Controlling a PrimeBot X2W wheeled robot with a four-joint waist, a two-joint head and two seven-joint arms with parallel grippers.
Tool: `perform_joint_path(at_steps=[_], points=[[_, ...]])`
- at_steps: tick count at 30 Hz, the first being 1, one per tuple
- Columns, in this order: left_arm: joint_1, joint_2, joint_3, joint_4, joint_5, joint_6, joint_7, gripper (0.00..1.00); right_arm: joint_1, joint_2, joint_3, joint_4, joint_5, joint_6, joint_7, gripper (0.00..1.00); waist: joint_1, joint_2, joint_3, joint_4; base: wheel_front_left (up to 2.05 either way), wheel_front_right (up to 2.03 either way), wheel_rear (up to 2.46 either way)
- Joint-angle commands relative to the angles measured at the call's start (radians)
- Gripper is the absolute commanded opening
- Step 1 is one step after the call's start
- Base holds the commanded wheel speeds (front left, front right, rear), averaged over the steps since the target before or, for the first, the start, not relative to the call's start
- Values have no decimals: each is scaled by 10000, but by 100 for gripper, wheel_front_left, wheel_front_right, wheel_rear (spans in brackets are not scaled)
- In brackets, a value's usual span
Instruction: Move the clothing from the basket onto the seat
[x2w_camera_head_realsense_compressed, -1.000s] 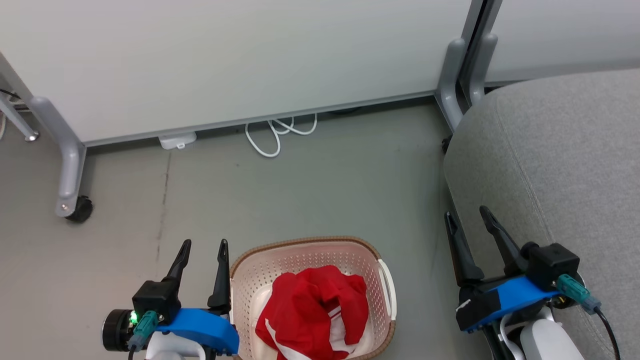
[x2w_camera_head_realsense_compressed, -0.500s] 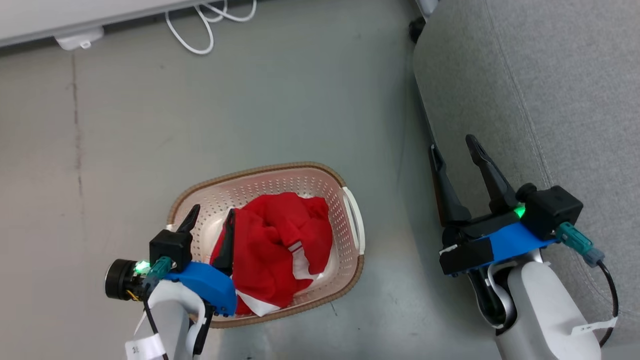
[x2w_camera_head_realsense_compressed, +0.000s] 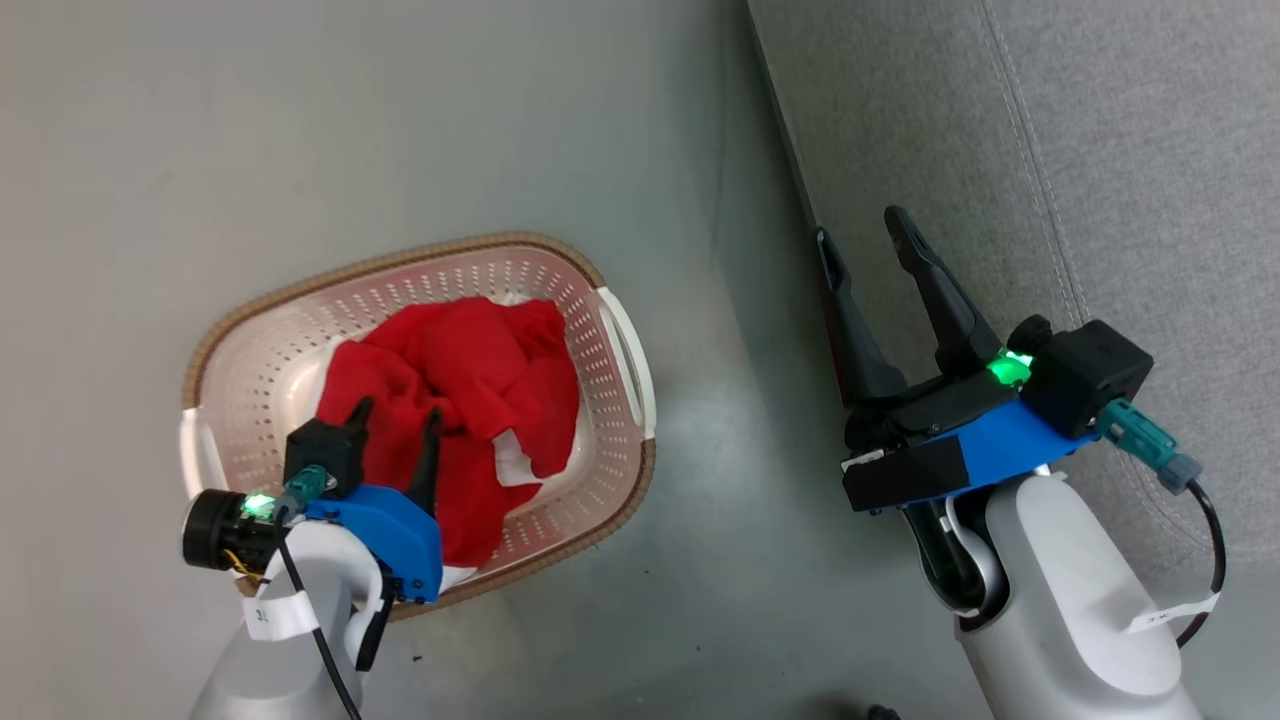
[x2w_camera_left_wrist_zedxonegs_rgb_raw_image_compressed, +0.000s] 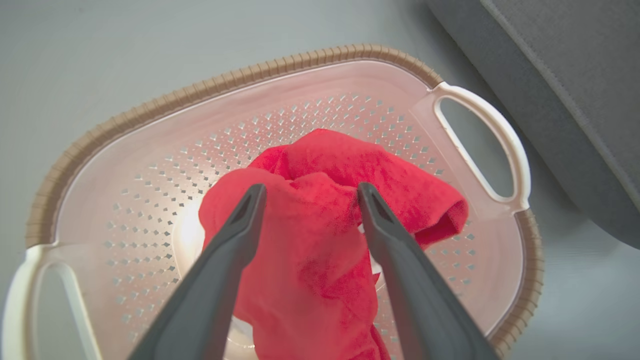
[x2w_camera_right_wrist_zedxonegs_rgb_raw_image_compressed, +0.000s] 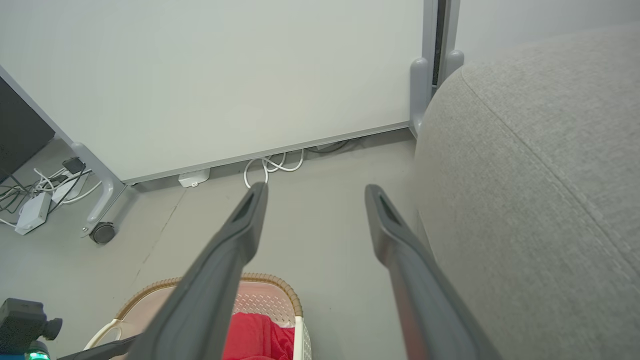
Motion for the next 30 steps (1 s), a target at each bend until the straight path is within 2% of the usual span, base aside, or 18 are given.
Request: perform_joint_path(at_steps=[1, 7, 14, 15, 16, 17, 30], points=[[-271, 142, 26, 190, -50, 0, -25, 100, -195, -28, 32, -102, 56, 4, -34, 100, -2, 0, 350, -223, 0, 0, 0], [-693, 166, 147, 1047, -228, 177, 152, 100, -337, -28, 195, -289, 226, 4, -36, 100, -2, 0, 801, -388, 0, 0, 0], [-1010, 106, 124, 1742, -433, 121, 417, 100, -397, -28, 343, -365, 366, 4, -37, 100, -2, 0, 1032, -478, 0, 0, 0], [-1075, 102, 110, 1825, -463, 109, 462, 70, -408, -28, 347, -366, 358, 4, -37, 100, -2, 0, 1052, -484, 0, 0, 0], [-1122, 100, 89, 1896, -477, 101, 486, 29, -428, -28, 353, -360, 362, 4, -37, 100, -2, 0, 1069, -488, 0, 0, 0], [-1160, 95, 62, 1953, -488, 87, 480, 0, -449, -28, 352, -352, 365, 4, -37, 100, -2, 0, 1084, -489, 0, 0, 0], [-1389, -18, -233, 2498, -728, 4, 327, 0, -461, -28, 375, -258, 319, 4, -38, 100, -2, 0, 957, -434, 0, 0, 0]])
